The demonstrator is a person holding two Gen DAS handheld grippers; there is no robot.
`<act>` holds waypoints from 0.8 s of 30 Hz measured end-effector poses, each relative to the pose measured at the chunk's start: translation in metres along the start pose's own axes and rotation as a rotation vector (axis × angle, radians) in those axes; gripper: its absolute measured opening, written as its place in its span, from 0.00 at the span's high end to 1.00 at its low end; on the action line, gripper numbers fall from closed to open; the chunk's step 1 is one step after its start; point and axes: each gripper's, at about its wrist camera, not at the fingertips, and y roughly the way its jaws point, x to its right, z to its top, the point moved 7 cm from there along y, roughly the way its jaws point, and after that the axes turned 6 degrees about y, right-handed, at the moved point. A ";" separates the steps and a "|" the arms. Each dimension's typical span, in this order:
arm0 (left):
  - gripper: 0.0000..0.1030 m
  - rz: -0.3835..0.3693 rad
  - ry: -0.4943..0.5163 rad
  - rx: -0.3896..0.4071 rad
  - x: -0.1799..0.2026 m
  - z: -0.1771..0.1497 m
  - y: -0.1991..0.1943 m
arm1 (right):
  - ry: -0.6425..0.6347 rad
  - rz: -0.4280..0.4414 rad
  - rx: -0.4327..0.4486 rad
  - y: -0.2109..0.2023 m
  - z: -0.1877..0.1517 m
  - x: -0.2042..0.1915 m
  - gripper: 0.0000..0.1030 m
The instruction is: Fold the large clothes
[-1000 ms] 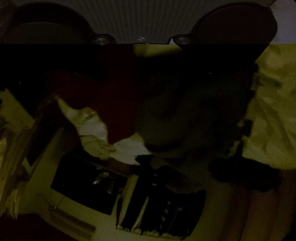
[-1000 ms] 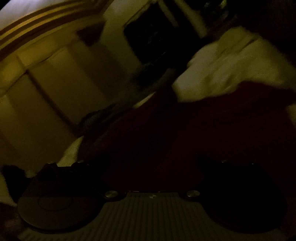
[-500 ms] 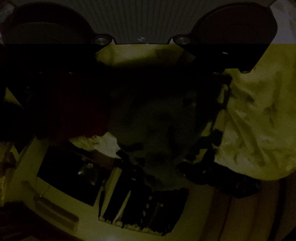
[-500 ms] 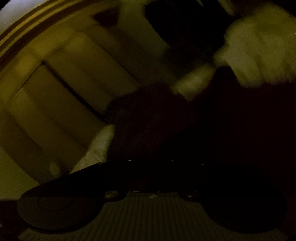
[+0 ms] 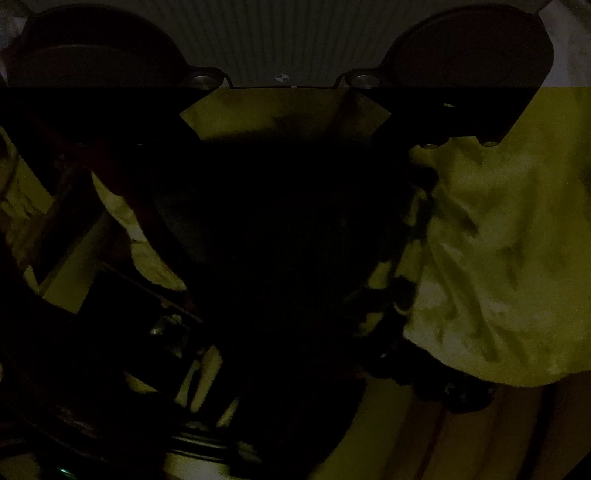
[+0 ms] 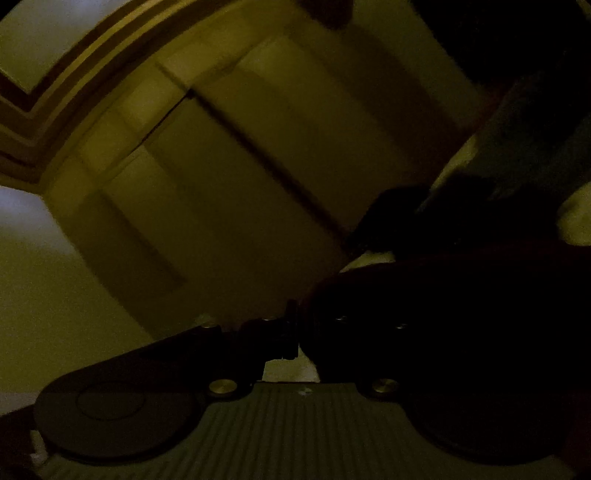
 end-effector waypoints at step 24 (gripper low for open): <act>0.00 -0.141 0.116 -0.082 0.066 -0.017 0.014 | 0.034 -0.083 -0.061 -0.121 -0.039 0.059 0.08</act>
